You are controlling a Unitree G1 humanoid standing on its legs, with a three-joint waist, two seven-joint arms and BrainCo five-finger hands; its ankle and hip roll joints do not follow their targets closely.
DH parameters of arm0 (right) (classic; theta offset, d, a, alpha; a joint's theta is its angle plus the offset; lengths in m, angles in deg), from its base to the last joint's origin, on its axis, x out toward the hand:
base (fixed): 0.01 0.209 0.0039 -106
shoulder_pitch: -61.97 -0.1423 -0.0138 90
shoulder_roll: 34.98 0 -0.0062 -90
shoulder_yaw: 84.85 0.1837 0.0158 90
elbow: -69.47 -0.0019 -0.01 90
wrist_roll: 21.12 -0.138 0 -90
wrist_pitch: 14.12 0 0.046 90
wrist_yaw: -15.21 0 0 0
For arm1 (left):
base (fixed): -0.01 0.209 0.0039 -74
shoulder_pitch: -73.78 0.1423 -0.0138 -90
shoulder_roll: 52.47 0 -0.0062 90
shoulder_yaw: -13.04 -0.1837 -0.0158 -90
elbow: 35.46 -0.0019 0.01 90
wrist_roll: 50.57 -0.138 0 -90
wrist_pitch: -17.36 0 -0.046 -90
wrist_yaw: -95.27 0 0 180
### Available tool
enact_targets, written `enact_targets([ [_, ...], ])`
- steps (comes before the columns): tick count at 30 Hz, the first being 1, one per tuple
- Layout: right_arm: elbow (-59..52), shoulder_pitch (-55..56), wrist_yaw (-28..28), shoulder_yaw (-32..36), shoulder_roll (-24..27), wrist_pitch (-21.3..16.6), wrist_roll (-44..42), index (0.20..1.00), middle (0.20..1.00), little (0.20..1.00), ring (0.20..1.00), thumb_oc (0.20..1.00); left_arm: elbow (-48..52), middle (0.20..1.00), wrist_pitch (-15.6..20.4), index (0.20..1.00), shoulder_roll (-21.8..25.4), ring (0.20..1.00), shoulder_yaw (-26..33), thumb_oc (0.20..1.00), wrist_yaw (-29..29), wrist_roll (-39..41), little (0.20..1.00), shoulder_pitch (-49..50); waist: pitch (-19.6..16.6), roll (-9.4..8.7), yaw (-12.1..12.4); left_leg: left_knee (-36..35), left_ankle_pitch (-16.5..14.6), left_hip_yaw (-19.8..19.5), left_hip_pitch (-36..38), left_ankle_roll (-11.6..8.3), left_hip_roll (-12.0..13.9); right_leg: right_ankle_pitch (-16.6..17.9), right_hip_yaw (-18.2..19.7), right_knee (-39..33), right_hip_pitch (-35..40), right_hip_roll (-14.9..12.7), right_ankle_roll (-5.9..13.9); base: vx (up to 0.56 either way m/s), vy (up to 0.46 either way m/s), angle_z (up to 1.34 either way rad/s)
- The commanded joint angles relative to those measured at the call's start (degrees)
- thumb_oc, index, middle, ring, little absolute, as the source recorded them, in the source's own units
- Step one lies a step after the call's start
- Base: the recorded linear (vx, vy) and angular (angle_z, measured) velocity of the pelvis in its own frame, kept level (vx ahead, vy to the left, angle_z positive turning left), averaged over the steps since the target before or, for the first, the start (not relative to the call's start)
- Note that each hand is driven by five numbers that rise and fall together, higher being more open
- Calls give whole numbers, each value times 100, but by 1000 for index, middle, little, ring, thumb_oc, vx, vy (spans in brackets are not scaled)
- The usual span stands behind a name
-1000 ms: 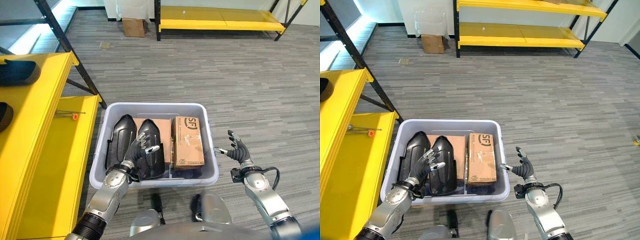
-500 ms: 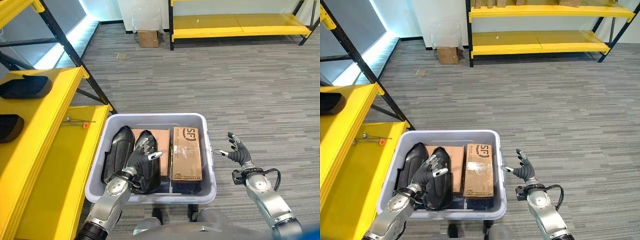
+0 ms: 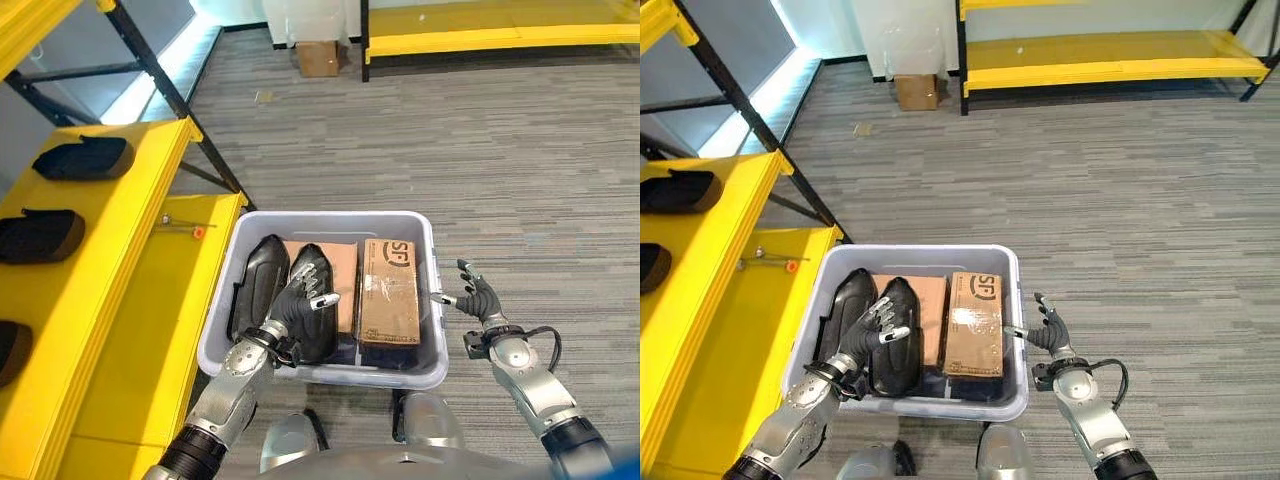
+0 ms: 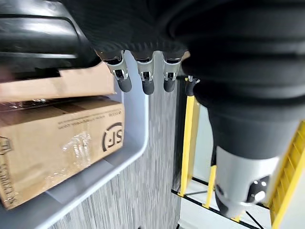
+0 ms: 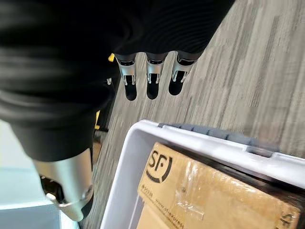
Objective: Move parts from the plastic box to the shelf.
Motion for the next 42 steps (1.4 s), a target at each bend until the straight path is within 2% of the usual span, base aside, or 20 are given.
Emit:
enact_targets([
  [1,-384,81,255,-37,201,-249,99,1000,1000,1000,1000,1000,328,1000,52,1000,-46,1000,224,1000,49,121,1000,120,-280,174,-93,-357,669,160,274,-173,16,-250,-348,237,511,109,104,8,413,-62],
  [3,-466,94,356,61,224,-95,-98,1000,1000,1000,1000,1000,324,1000,-36,1000,-24,1000,166,1000,40,138,1000,52,-246,260,-149,-483,461,274,338,-127,-107,-216,-300,291,492,20,189,10,477,4],
  [4,-470,75,429,135,160,78,-141,1000,1000,1000,1000,1000,317,1000,-137,1000,56,1000,115,1000,34,178,1000,6,-220,285,-198,-754,139,384,431,-35,-312,-58,-221,199,518,-100,348,17,474,37],
  [6,-439,43,507,125,111,191,-124,1000,1000,1000,1000,1000,324,1000,-110,1000,101,1000,89,1000,23,119,1000,33,-205,253,-186,-880,21,382,490,-9,-385,66,-184,67,555,-156,438,11,296,29],
  [9,-360,-25,534,-10,-21,223,-45,1000,1000,1000,1000,1000,440,1000,-76,1000,183,1000,97,1000,-129,121,1000,153,-147,191,-66,-1092,-12,371,530,21,-479,294,-259,-203,582,-273,600,-19,130,-3],
  [14,-293,-229,424,-142,-220,109,-214,1000,1000,1000,1000,1000,643,1000,2,1000,261,1000,173,1000,-288,146,1000,336,-31,68,211,-1103,-36,371,371,64,-527,476,-477,-526,614,-364,723,-43,26,15],
  [17,-330,-523,381,-268,-204,23,-206,1000,1000,1000,1000,1000,757,1000,142,1000,371,1000,127,1000,-120,151,1000,241,205,50,395,-954,-2,303,13,43,-494,459,-572,-488,459,-390,722,-162,40,23],
  [20,-62,-989,-196,-416,-191,84,-372,1000,1000,1000,1000,1000,936,1000,332,1000,477,1000,-48,1000,-144,260,1000,-70,586,54,584,-778,49,199,-433,33,-493,453,-604,-418,210,-405,696,-206,27,20],
  [21,189,-1114,-439,-393,-253,153,-559,1000,1000,1000,1000,1000,1002,1000,390,1000,484,1000,-108,1000,-206,85,1000,-182,703,55,636,-713,59,184,-570,30,-488,465,-623,-416,140,-407,684,-152,-5,13],
  [23,454,-1240,-473,-326,-309,105,-800,1000,1000,1000,1000,1000,1062,1000,448,1000,513,1000,-170,1000,-316,-240,1000,-301,823,65,676,-638,74,161,-681,22,-480,470,-645,-397,88,-402,661,-93,6,11],
  [27,565,-1816,-350,-269,-325,163,-718,1000,1000,1000,1000,1000,1160,1000,536,1000,612,1000,50,1000,-966,279,1000,-569,1229,176,801,-421,137,52,-1040,-23,-506,423,-733,-261,-124,-392,557,-115,46,12],
  [32,852,-2129,-465,-382,-406,560,-696,1000,1000,1000,1000,1000,1163,1000,450,1000,546,1000,81,1000,-941,310,1000,-661,1347,230,874,-304,151,-11,-1335,5,-545,419,-753,-101,-441,-417,514,-64,18,2],
  [34,931,-2167,-467,-407,-423,563,-735,1000,1000,1000,1000,1000,1151,1000,407,1000,533,1000,64,1000,-904,241,1000,-681,1347,237,883,-289,155,-14,-1383,11,-550,423,-751,-77,-496,-420,507,-12,13,2],
  [36,1197,-2350,-666,-451,-451,372,-569,1000,1000,1000,1000,1000,1109,1000,351,1000,525,1000,-61,1000,-954,124,1000,-745,1347,276,906,-261,168,-30,-1549,12,-575,436,-752,-37,-666,-439,512,-44,41,5],
  [42,882,-2607,-723,-576,-399,93,120,1000,1000,1000,1000,1000,1198,1000,343,1000,518,1000,-180,1000,-1118,146,1000,-795,1347,333,877,-378,230,66,-1767,30,-623,540,-751,-78,-992,-495,568,-58,50,2],
])
